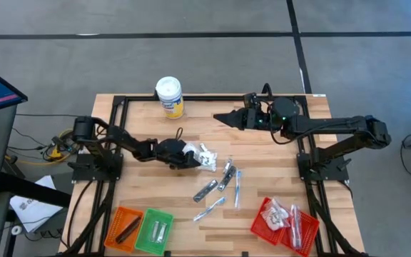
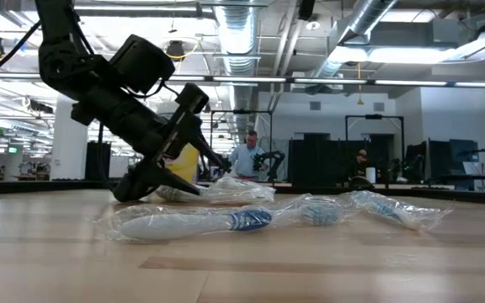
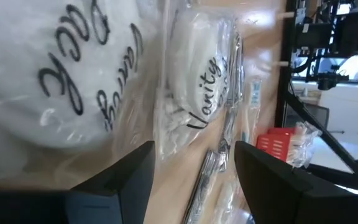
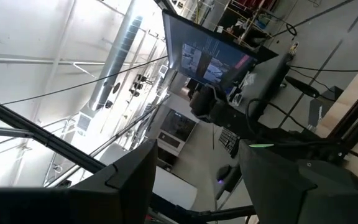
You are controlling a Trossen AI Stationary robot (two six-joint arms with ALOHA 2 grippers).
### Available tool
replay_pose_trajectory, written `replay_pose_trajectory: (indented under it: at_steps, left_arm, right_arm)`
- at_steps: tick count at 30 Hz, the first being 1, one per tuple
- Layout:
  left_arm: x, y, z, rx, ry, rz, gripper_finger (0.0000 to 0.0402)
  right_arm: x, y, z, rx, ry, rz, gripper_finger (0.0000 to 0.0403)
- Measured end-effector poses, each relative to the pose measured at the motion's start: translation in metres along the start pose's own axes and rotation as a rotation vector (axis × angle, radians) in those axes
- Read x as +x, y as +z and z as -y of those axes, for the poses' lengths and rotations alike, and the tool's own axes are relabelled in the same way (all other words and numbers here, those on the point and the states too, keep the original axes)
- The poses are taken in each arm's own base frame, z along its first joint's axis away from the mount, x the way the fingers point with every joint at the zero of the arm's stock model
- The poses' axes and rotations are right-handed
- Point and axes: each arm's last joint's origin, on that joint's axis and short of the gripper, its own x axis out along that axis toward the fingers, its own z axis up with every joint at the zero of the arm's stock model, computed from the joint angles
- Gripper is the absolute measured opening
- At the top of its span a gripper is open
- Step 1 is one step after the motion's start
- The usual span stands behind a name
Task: Pick & Place Travel size toiletries
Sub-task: Put the nail cutter into the green basket
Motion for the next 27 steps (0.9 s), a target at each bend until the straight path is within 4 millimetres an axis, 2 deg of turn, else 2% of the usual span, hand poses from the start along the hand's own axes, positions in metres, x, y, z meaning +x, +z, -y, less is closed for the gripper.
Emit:
replay_pose_trajectory:
  at_steps: [9, 17, 27]
  left_arm:
    - [0.002, 0.006, 0.006, 0.064, -0.018, 0.028, 0.0205]
    - [0.003, -0.001, 0.003, 0.039, 0.025, -0.019, 0.0161]
    - [0.000, -0.005, 0.006, 0.124, 0.023, -0.031, 0.0096]
  right_arm:
    - [0.000, 0.000, 0.000, 0.000, -0.001, -0.006, 0.0219]
    - [0.000, 0.000, 0.001, -0.001, -0.004, -0.008, 0.0219]
    - [0.000, 0.000, 0.001, -0.001, -0.004, -0.009, 0.0219]
